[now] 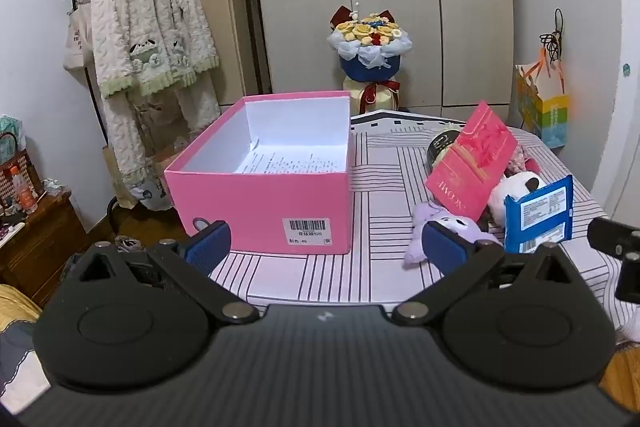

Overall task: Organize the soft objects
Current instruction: 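Approach the blue wet-wipe pack with the left tool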

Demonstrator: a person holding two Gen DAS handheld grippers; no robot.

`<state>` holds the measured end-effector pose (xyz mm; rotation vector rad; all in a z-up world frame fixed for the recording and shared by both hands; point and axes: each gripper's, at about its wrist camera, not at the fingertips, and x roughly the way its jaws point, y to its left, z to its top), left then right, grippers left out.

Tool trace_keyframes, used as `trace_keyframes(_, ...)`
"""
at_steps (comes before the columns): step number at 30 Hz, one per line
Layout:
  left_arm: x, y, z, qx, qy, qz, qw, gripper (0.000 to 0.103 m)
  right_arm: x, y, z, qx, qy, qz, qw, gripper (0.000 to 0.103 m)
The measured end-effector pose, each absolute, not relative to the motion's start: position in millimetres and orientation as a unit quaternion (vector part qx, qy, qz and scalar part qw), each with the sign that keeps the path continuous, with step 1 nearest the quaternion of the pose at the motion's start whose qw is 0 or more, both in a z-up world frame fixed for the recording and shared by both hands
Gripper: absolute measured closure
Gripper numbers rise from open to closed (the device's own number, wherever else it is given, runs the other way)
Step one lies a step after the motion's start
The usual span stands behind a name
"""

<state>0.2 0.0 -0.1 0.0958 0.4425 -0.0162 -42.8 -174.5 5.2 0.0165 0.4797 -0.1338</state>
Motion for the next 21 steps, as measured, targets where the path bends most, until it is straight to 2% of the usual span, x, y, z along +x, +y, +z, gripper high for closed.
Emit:
trace_keyframes(14, 1, -3, 0, 0.059, 0.225, -0.017, 0.973, 0.000, -48, -174, 12, 0.008, 0.238, -0.067, 0.969, 0.000)
trace_keyframes(21, -2, 0, -3, 0.048, 0.217, -0.017, 0.975, 0.000, -43, -183, -6, 0.009, 0.241, -0.069, 0.968, 0.000)
